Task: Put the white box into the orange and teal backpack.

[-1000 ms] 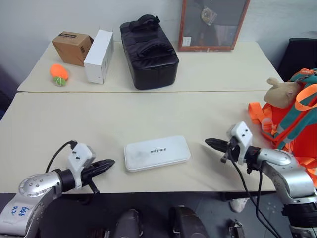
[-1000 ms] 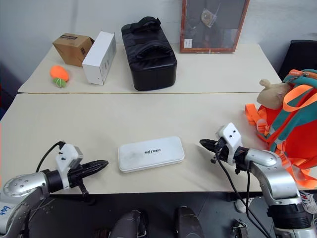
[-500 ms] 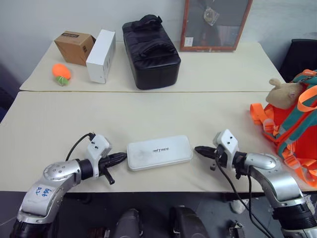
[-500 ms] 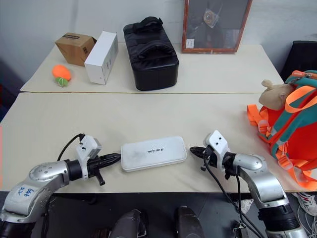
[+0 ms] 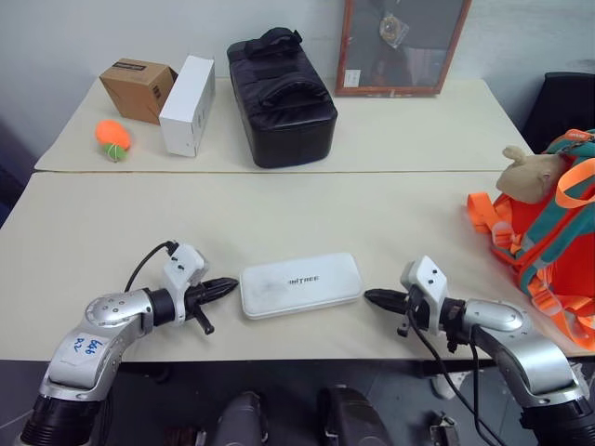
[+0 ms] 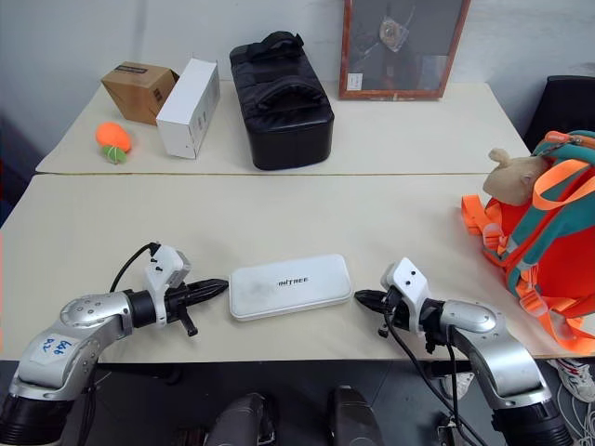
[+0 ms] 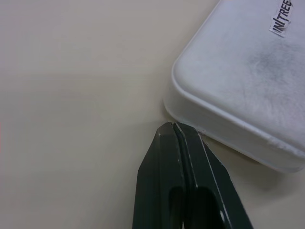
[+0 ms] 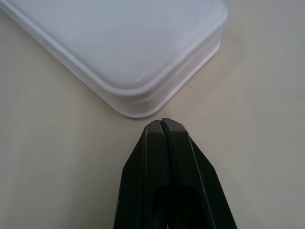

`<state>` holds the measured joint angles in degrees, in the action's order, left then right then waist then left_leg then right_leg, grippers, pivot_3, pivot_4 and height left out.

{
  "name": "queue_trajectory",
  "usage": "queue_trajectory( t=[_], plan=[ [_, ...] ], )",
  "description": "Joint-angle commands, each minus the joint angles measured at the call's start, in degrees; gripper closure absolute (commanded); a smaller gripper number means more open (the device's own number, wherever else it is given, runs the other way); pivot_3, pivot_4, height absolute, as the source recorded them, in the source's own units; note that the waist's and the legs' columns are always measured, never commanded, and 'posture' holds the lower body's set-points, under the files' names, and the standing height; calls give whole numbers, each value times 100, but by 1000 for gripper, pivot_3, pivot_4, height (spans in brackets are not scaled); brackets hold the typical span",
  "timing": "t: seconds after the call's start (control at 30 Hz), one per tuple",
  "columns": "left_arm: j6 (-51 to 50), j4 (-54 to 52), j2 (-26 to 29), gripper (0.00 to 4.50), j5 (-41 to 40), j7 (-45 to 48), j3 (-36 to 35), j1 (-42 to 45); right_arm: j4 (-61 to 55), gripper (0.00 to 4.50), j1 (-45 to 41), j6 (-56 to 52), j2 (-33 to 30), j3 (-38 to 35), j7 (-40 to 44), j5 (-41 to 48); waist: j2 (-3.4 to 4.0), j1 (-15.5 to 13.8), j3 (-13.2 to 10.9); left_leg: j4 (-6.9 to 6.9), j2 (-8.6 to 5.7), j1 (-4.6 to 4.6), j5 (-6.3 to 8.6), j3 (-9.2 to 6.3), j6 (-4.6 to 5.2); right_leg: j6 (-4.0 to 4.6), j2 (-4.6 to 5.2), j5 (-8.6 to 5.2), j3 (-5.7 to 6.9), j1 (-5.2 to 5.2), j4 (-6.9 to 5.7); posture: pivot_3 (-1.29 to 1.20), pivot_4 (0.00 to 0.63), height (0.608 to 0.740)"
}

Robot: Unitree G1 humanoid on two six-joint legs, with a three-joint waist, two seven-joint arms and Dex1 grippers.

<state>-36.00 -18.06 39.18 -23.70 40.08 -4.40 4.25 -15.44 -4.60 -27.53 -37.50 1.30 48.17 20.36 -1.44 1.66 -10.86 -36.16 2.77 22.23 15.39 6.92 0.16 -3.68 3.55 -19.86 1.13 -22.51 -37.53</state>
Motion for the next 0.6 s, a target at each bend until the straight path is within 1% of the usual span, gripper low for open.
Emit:
queue_trajectory(
  t=[0.03, 0.17, 0.27, 0.6],
  plan=[
    [-19, -247, 56, 4487, -110, 81, -125, 2, 132, 4500, -186, 203, 65, -191, -58, 12, 0, 5, 0, 0, 0, 0, 0, 0, 0, 0, 0, 0, 0, 0, 0, 0, 150, 740],
    [-31, -414, 154, 4487, -128, 196, -118, -189, 187, 4500, -302, 281, 180, 18, -28, -12, 0, 11, 0, 3, 2, 0, -1, 0, -2, 0, -2, 0, 0, -2, 0, 0, 150, 740],
    [-22, -380, 127, 4487, -125, 193, -117, -186, 104, 4500, -292, 238, 238, 108, 35, 40, 0, 2, 0, 1, 2, 0, -1, 0, -4, 0, -2, 0, 1, -1, -1, 0, 150, 740],
    [111, 77, -158, 4487, 92, 73, 181, 384, -285, 4500, 50, 18, -51, 42, 278, 193, 0, -4, 0, -1, -1, 1, -2, -2, 0, 0, 0, 0, 2, 1, -1, 0, 150, 740]
  ],
)
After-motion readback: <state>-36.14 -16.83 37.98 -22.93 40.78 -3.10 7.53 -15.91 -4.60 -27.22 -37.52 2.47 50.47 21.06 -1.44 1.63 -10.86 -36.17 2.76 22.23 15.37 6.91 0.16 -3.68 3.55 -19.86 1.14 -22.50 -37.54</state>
